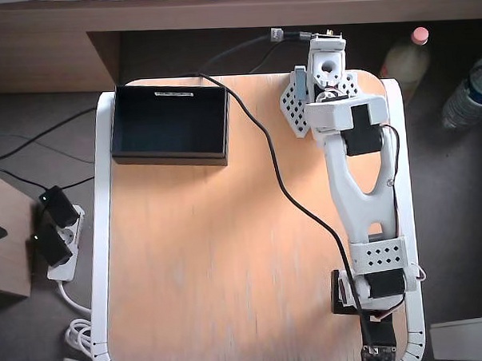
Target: Grasp a lego block and put it in the bin.
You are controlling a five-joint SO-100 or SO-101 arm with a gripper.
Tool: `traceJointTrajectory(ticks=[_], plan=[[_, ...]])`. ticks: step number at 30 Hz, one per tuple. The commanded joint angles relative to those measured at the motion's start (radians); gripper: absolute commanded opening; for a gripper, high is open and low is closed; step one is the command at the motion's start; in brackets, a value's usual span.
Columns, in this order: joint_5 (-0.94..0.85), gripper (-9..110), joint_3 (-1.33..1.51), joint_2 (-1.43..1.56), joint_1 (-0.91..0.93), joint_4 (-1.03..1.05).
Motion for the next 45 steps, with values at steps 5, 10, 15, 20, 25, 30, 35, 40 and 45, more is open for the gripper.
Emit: traceJointTrajectory(ticks=[5, 10, 15, 20, 25, 30, 35, 40, 45], plan=[[-0.002, 20, -0.123, 0.009, -0.023, -0.049], [0.009, 20, -0.123, -0.002, -0.023, -0.057], [0.017, 15, -0.123, -0.011, -0.017, -0.066], [0.017, 9, -0.123, -0.017, -0.014, -0.072], [0.017, 4, -0.123, -0.017, -0.012, -0.072], [0.015, 1, -0.123, -0.014, -0.005, -0.071], [0.026, 0, -0.121, 0.008, 0.015, -0.069], [0.049, 0, -0.121, 0.074, 0.044, -0.054], [0.077, 0, -0.12, 0.156, 0.077, -0.025]])
